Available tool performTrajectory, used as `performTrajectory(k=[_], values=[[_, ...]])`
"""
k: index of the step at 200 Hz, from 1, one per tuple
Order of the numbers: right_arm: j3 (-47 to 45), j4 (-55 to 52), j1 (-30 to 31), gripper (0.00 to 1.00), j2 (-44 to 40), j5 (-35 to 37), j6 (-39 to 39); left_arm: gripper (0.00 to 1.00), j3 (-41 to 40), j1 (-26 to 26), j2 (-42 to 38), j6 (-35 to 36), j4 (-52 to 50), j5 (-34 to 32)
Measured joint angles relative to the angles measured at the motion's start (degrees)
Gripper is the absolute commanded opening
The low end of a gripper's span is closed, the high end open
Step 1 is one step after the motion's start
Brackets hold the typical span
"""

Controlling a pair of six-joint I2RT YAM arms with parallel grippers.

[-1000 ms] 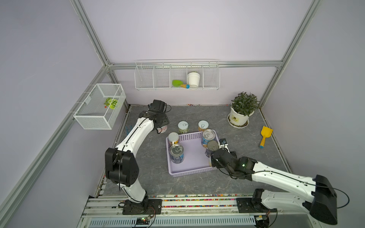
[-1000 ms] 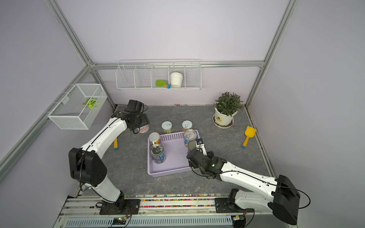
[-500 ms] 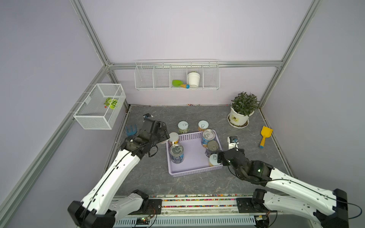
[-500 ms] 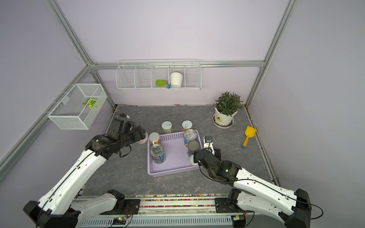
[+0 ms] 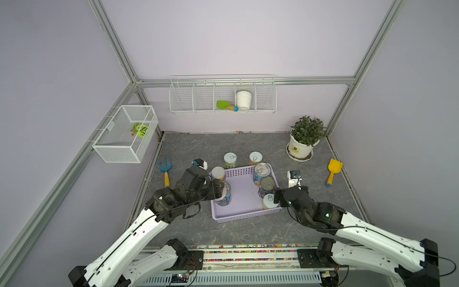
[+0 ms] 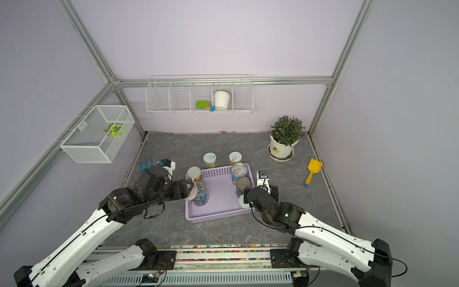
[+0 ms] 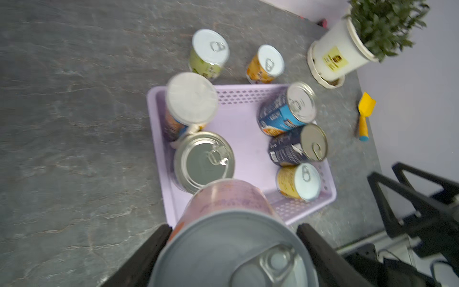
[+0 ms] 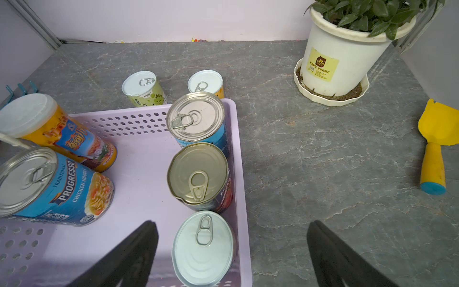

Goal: Put the canned food in the basket
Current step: Place the canned food in the basket.

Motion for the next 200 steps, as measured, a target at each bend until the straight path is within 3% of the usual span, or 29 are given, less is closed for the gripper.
performTrajectory(k=[67,200], values=[[3.5,0.5,-0.1,0.98,1.4,2.1,-1.9,0.58,-10.4,-2.1,2.4,-1.7,3.0,4.3],[3.7,0.8,-0.5,0.98,1.4,2.3,-2.0,0.59,-14.3,-2.4,15.1,-2.1,13.0,4.0]])
